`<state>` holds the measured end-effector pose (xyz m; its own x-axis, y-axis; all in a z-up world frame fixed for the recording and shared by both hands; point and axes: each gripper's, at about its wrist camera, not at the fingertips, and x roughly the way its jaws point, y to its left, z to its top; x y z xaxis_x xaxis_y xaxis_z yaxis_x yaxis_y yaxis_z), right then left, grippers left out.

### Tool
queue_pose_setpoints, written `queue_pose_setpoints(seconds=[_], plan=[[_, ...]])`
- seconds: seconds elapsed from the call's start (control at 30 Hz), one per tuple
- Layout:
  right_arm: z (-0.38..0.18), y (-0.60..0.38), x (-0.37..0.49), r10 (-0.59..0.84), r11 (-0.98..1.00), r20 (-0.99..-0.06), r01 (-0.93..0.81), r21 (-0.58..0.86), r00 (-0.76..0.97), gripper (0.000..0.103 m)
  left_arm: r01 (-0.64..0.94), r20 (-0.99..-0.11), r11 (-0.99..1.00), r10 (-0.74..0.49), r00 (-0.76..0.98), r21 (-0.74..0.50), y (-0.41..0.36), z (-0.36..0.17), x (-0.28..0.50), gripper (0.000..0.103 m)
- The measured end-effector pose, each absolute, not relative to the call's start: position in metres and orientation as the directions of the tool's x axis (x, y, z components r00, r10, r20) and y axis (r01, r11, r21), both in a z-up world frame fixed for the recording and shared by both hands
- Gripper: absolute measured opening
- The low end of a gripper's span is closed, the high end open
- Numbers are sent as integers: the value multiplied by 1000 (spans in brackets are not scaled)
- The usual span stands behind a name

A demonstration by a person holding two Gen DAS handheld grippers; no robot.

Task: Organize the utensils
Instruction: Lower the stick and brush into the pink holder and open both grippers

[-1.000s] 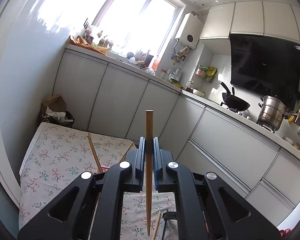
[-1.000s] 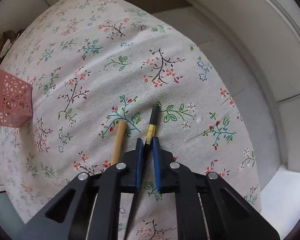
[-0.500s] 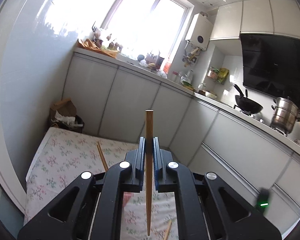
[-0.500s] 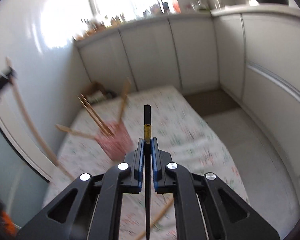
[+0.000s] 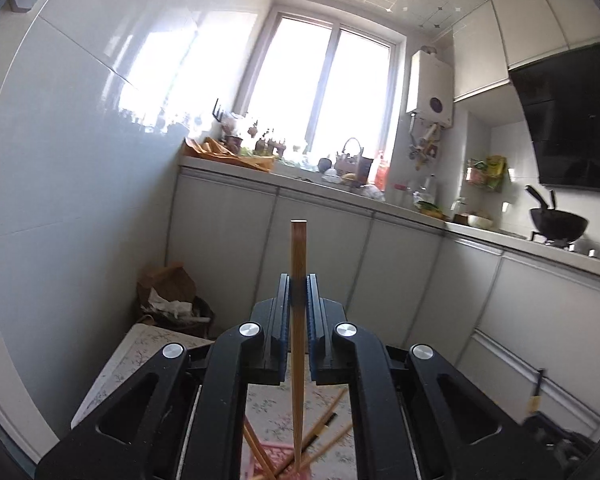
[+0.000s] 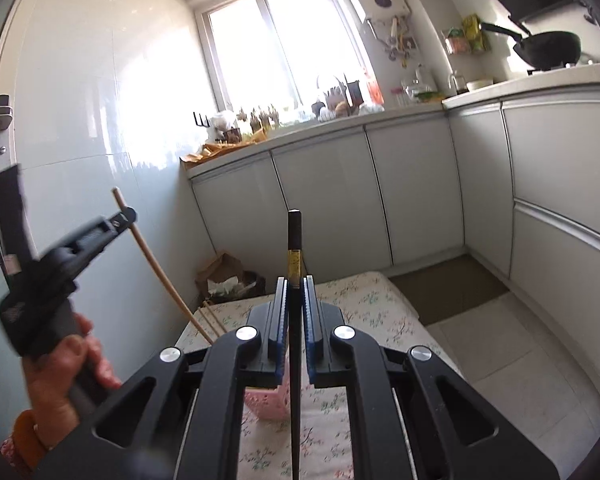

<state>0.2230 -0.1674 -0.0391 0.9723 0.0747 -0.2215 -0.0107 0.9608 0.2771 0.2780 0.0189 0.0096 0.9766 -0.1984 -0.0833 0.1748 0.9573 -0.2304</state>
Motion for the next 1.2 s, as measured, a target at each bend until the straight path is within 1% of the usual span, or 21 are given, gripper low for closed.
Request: queue_pose_setpoints(seconds=[0.07,0.2,0.23,0.3,0.4,0.43,0.47,0.57,0.63,0.73,0.8,0.87,1.07,1.2], plan=[[-51,-168,229,73,963,-211,-14,269,975,8,149,-92,965,-172,981,-216,14,-6,289,7],[-66,-162,240,94,958,-214,-29,287,972,7,136,-151,970,-167,974,-200,7,-42,302,9],[-69,-159,240,98,957,-210,-34,287,973,7,139,-159,968,-174,972,-209,10,-47,301,11],[-69,-152,243,98,960,-188,-43,277,977,7,151,-147,958,-190,971,-242,20,-43,292,16],[-65,-140,250,108,959,-159,-61,278,981,8,168,-90,942,-201,975,-291,41,-21,260,28],[-63,-138,255,109,958,-151,-63,280,983,7,169,-67,937,-199,978,-307,49,-14,248,38],[-61,-134,259,107,959,-135,-66,276,985,7,167,-46,932,-192,980,-322,59,-9,236,44],[-53,-118,279,97,964,-88,-71,255,991,7,147,-17,918,-165,986,-369,88,-5,211,44],[-52,-110,296,96,960,-73,-73,270,993,7,112,-32,922,-134,990,-371,101,-9,206,44],[-58,-98,320,85,957,-52,-67,282,995,7,86,-64,914,-122,990,-397,119,-14,215,44],[-67,-90,332,79,961,-47,-63,268,996,8,70,-83,902,-116,990,-426,131,-18,219,44],[-79,-78,341,62,973,-37,-52,224,997,7,51,-93,899,-101,991,-435,139,-23,222,44],[-118,-62,360,51,982,-50,-41,182,997,8,30,-104,903,-82,991,-429,148,-27,222,44],[-133,-58,366,47,986,-107,-30,162,993,12,6,-98,895,-56,994,-445,159,-25,217,45]])
